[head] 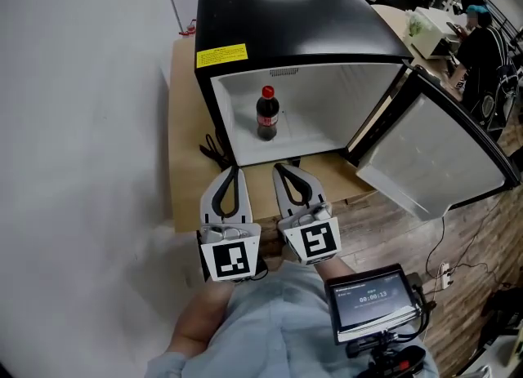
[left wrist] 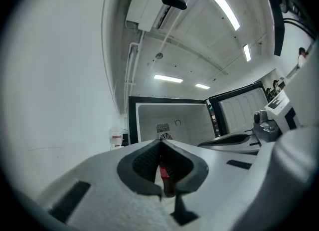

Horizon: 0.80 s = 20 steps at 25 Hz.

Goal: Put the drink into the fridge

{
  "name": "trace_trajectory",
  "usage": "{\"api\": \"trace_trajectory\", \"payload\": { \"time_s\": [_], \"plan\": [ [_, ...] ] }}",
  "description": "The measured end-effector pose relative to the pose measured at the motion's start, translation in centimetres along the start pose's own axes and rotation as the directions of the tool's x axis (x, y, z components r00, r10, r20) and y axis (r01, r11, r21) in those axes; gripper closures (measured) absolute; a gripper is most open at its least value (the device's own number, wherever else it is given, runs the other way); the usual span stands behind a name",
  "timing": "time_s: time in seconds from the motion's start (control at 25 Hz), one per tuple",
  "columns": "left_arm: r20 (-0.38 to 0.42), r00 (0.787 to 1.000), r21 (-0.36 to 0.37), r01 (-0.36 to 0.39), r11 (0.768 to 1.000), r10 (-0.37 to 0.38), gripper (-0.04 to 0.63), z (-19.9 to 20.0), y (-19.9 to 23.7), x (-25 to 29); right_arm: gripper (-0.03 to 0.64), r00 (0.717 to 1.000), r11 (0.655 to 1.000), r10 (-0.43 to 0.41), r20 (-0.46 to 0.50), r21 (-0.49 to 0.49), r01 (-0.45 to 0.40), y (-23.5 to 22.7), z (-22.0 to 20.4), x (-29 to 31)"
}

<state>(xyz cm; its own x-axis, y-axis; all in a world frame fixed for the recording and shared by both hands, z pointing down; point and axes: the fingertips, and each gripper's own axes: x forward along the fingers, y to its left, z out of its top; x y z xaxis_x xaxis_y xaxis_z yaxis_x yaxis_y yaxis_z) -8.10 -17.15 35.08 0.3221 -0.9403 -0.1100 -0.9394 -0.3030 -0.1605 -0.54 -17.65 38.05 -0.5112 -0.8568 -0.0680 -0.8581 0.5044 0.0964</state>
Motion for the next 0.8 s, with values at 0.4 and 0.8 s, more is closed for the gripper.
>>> {"api": "trace_trajectory", "payload": {
  "time_s": [0.4,0.8],
  "plan": [
    [0.013,1.000,-0.002,0.022,1.000,-0.022,0.586,0.27,-0.42,-0.17,0.614,1.000,1.000,0.002,0.005,-0.006,-0.001,0.36,-0.05,0.03],
    [0.010,1.000,-0.005,0.028,1.000,-0.028,0.586,0.19,-0.44,-0.31,0.614,1.000,1.000,0.004,0.009,-0.009,-0.004,0.73,0.31,0.02]
  ]
}}
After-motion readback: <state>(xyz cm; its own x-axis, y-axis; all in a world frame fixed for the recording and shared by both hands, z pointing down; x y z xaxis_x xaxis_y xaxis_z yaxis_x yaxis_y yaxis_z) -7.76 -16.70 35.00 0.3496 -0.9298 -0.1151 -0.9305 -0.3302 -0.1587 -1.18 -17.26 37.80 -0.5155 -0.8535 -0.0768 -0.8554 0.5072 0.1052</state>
